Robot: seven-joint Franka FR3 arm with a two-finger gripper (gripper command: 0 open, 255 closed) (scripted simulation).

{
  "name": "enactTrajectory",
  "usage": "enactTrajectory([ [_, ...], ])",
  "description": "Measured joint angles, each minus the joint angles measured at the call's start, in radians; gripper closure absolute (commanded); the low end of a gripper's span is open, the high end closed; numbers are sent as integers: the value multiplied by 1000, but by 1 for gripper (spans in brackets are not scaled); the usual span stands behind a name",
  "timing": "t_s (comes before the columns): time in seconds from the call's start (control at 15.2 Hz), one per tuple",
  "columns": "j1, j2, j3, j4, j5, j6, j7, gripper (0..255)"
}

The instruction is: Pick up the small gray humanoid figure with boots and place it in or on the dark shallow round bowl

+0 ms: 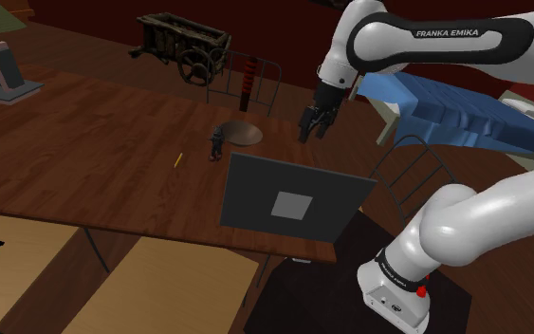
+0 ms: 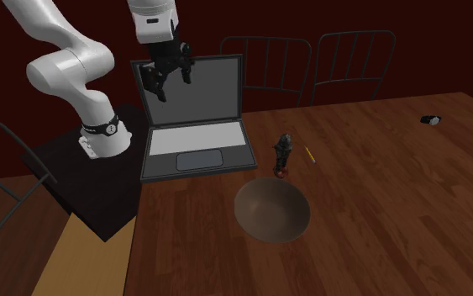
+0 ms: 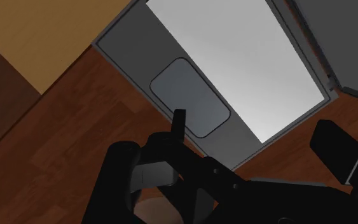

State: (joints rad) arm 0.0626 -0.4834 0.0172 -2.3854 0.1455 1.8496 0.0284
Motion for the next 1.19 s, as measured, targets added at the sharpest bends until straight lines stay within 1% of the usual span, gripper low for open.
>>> enactTrajectory([
  [0.4, 20, 220, 4, 109, 26, 166, -54, 0],
  [0.59, 31, 317, 10, 174, 39, 225, -74, 0],
  [0.92, 42, 486, 17, 311, 59, 302, -116, 0],
  [1.19, 51, 628, 28, 445, 70, 345, -141, 0],
])
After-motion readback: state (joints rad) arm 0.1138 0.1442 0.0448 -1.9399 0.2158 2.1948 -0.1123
